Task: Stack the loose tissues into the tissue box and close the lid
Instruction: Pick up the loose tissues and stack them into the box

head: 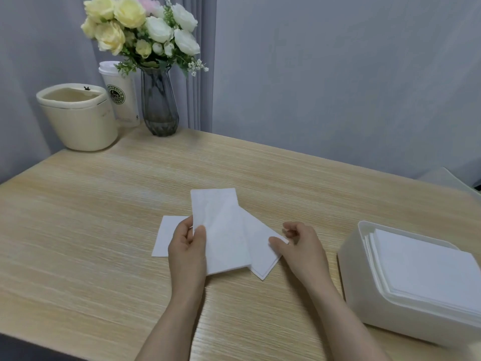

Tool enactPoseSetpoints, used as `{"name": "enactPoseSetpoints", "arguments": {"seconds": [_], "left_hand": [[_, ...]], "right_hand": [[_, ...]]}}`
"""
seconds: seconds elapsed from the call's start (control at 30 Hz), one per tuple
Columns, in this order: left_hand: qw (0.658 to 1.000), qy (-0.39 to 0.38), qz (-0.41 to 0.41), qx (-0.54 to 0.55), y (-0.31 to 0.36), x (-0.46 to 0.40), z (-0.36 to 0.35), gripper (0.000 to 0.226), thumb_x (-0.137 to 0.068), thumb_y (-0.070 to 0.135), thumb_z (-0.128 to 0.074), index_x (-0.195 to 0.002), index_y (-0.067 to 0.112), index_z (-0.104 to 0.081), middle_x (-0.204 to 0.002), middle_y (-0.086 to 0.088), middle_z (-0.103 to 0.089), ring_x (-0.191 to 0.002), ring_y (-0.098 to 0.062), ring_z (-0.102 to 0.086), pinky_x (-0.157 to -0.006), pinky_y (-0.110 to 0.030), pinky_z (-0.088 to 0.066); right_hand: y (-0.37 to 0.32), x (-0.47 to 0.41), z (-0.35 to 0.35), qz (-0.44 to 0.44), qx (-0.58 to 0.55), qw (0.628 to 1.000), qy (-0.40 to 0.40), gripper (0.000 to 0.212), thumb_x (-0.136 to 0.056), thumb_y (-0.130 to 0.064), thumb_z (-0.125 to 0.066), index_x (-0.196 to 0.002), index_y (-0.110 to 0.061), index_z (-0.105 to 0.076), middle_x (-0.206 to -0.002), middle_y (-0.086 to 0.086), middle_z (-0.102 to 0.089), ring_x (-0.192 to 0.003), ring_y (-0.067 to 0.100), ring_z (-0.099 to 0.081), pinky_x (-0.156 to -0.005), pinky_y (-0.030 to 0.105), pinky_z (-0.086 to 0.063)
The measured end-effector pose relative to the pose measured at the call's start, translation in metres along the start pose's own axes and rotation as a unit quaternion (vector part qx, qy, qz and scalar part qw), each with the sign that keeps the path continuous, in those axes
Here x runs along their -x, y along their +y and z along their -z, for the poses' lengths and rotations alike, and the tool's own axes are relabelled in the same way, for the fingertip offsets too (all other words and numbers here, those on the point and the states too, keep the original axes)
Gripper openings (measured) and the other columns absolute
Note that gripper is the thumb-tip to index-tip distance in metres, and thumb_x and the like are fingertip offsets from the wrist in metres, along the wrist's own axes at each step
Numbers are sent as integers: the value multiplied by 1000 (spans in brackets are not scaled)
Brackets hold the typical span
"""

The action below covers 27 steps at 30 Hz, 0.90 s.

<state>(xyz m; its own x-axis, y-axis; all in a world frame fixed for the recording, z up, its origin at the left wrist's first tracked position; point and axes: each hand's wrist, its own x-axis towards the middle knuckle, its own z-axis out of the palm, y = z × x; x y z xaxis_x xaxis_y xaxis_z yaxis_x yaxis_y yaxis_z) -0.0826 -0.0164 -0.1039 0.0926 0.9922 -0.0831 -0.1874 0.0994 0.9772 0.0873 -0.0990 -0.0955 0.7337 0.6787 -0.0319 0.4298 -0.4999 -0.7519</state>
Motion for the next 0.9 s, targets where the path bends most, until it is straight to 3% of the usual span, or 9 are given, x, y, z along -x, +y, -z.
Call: {"name": "enactPoseSetpoints", "arguments": {"seconds": [0.13,0.33,0.57,0.67,0.73,0.8,0.9], "left_hand": [[1000,18,6,8,0,-2,1,17,-98,10,-51,-103,21,-62,-76,9,-64,-63,3,-57,-62,-22,-41],[1000,15,10,1,0,-1,-1,18,-98,10,-51,-102,22,-63,-75,9,-64,-62,3,-57,-63,-24,-42],[1000,4,9,9,-1,-1,-1,17,-99,9,-51,-103,21,-63,-75,9,-64,-64,2,-58,-59,-17,-43],[1000,-10,12,21,0,-1,-2,18,-99,8,-50,-103,20,-62,-62,17,-62,-56,5,-56,-51,-9,-42],[999,-18,17,27,1,0,-4,18,-99,8,-50,-104,20,-62,-56,20,-59,-55,5,-55,-52,-9,-42],[999,-13,18,36,2,2,-8,18,-99,8,-50,-105,20,-62,-62,18,-63,-64,1,-59,-57,-13,-45],[998,-5,23,62,4,10,-16,19,-100,6,-48,-107,19,-60,-73,13,-68,-72,-6,-63,-62,-19,-48]], "right_hand": [[-4,-3,-4,-3,89,996,-22,42,-77,-42,-72,-112,-28,-56,-110,-11,-53,-95,10,-56,-74,30,-42],[-3,-1,-4,22,71,997,2,21,-78,-36,-71,-95,-33,-60,-100,-12,-57,-85,6,-54,-67,28,-37],[1,3,-5,43,68,997,16,19,-82,-32,-68,-101,-33,-65,-99,-16,-52,-85,-1,-53,-62,16,-35],[-3,15,-6,67,-21,996,54,11,-87,-32,-66,-98,-32,-66,-101,-17,-56,-85,-2,-55,-68,22,-39],[-10,31,-7,74,-124,988,59,11,-90,-32,-62,-100,-31,-67,-100,-15,-60,-84,-1,-56,-70,15,-41],[-16,49,-11,53,-210,976,14,21,-90,-37,-62,-110,-34,-64,-102,-13,-63,-84,0,-57,-73,13,-44],[-20,66,-21,11,-290,956,-47,45,-82,-34,-74,-123,-38,-57,-105,-9,-64,-87,5,-63,-79,22,-49]]}}
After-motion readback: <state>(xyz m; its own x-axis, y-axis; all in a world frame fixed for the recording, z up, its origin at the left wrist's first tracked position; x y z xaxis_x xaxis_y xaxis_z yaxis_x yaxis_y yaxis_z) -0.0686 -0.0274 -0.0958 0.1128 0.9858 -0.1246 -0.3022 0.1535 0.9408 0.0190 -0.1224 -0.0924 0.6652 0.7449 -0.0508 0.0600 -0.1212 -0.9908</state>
